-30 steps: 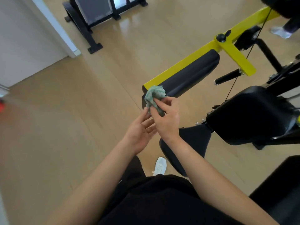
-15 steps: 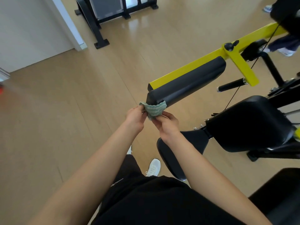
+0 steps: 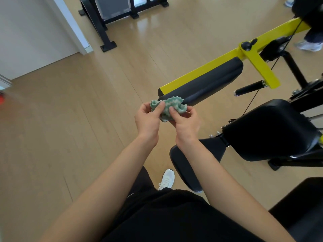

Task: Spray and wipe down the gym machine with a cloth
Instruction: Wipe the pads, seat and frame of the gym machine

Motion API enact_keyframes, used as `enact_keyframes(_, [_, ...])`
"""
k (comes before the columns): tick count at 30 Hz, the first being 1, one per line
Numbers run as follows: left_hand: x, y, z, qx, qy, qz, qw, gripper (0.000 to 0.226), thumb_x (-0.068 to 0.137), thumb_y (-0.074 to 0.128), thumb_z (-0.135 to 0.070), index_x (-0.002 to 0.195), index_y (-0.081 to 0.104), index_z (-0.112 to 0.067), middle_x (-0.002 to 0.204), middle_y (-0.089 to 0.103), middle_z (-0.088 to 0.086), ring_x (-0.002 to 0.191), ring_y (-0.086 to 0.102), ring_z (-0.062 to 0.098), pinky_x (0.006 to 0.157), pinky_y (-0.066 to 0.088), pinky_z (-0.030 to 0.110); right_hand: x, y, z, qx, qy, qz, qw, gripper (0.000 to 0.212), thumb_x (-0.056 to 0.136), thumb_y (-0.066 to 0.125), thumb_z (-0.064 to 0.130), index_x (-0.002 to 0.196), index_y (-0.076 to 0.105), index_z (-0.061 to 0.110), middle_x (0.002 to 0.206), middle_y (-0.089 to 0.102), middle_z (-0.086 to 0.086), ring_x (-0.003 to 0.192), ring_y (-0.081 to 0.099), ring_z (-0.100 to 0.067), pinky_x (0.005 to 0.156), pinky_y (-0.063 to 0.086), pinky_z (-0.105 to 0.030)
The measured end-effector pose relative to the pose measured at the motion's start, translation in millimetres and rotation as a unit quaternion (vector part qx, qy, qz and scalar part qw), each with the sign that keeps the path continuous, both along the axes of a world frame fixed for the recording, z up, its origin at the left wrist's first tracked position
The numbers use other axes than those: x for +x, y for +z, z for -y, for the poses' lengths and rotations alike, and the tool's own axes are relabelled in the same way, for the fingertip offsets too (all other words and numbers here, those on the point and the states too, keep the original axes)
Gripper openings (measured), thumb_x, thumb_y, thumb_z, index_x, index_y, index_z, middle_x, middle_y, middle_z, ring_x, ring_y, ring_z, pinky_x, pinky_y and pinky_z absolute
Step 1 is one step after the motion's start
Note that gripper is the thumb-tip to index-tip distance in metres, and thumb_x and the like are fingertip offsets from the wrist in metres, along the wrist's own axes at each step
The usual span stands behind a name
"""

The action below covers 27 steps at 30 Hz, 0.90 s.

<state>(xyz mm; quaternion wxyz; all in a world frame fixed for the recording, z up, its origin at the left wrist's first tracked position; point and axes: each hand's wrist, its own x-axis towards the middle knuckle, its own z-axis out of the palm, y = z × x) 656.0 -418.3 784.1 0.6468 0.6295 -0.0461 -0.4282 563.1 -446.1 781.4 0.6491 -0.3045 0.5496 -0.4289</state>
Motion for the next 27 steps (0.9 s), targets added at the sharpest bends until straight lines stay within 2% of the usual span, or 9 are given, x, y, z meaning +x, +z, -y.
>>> enact_keyframes(4, [-0.7,-25.3,-2.8,-0.02,0.023,-0.044,0.999,0.009,0.093,0.073,-0.008,0.092,0.064,-0.011,0.09,0.068,0.001,0.089,0.067,0.016,0.082,0.057,0.028,-1.1,-24.9,-9.8,-0.04,0.008,-0.013,0.999,0.024,0.09,0.076,0.004,0.11,0.062,0.0,0.104,0.071,-0.012,0.102,0.073,-0.026,0.084,0.063,-0.037])
enact_keyframes(8, [-3.5,-59.6,-5.3,0.036,0.03,-0.09,0.995,0.009,0.096,0.067,-0.004,0.09,0.064,-0.01,0.092,0.067,0.006,0.088,0.066,0.018,0.079,0.057,0.026,3.5,-56.3,-20.5,0.024,0.013,-0.038,0.999,0.023,0.093,0.07,-0.002,0.114,0.065,0.008,0.114,0.071,-0.011,0.108,0.071,-0.024,0.091,0.062,-0.035])
enact_keyframes(11, [-1.7,-79.9,-1.2,0.09,0.019,-0.098,0.991,0.008,0.097,0.067,-0.007,0.091,0.066,-0.011,0.095,0.07,0.007,0.092,0.067,0.02,0.076,0.056,0.024,4.9,-72.8,-14.7,0.112,-0.001,0.012,0.994,0.028,0.093,0.066,-0.006,0.12,0.066,0.002,0.12,0.071,-0.016,0.111,0.071,-0.03,0.092,0.061,-0.033])
enact_keyframes(13, [-1.2,-85.1,2.8,0.109,0.014,-0.122,0.986,0.009,0.099,0.064,-0.007,0.091,0.064,-0.011,0.095,0.07,0.008,0.093,0.067,0.021,0.077,0.057,0.025,0.9,-77.3,-7.2,0.169,-0.012,0.071,0.983,0.025,0.095,0.063,-0.007,0.118,0.067,0.001,0.121,0.071,-0.019,0.113,0.07,-0.032,0.098,0.058,-0.036])
enact_keyframes(17, [-1.4,-87.3,6.3,0.108,0.016,-0.161,0.981,0.007,0.102,0.058,-0.004,0.098,0.062,-0.008,0.106,0.069,0.013,0.093,0.069,0.023,0.095,0.058,0.033,-5.5,-83.8,1.0,0.227,-0.012,0.139,0.964,0.027,0.099,0.059,-0.002,0.125,0.066,0.003,0.127,0.07,-0.019,0.118,0.068,-0.031,0.109,0.051,-0.039])
enact_keyframes(19, [-2.4,-88.2,4.3,0.109,0.019,-0.161,0.981,0.011,0.102,0.057,-0.004,0.097,0.063,-0.011,0.106,0.069,0.011,0.093,0.068,0.021,0.093,0.057,0.031,-4.2,-85.7,-2.4,0.24,0.017,0.161,0.957,0.027,0.103,0.054,0.005,0.128,0.064,0.007,0.129,0.068,-0.015,0.125,0.063,-0.03,0.11,0.048,-0.039])
enact_keyframes(21, [-5.1,-87.7,1.4,0.115,0.027,-0.159,0.98,0.012,0.101,0.06,-0.005,0.095,0.064,-0.014,0.096,0.07,0.006,0.083,0.067,0.017,0.08,0.055,0.026,-2.8,-83.4,-7.2,0.271,0.052,0.193,0.942,0.028,0.105,0.05,0.018,0.13,0.063,0.012,0.13,0.066,-0.01,0.126,0.058,-0.031,0.103,0.048,-0.046])
enact_keyframes(23, [-6.5,-85.4,-0.8,0.116,0.025,-0.156,0.981,0.011,0.099,0.062,-0.005,0.094,0.064,-0.015,0.087,0.07,0.003,0.079,0.065,0.017,0.074,0.052,0.028,-2.6,-83.6,-7.9,0.304,0.064,0.237,0.92,0.033,0.106,0.049,0.027,0.132,0.062,0.011,0.137,0.062,-0.014,0.12,0.06,-0.032,0.096,0.051,-0.048])
enact_keyframes(27, [-4.5,-70.5,-6.2,0.146,-0.022,-0.034,0.988,0.016,0.092,0.068,-0.002,0.094,0.065,-0.018,0.093,0.069,0.0,0.089,0.066,0.017,0.078,0.052,0.025,-7.7,-86.8,9.9,0.307,0.05,0.279,0.909,0.037,0.11,0.043,0.026,0.136,0.056,0.004,0.145,0.056,-0.023,0.129,0.058,-0.038,0.113,0.042,-0.054])
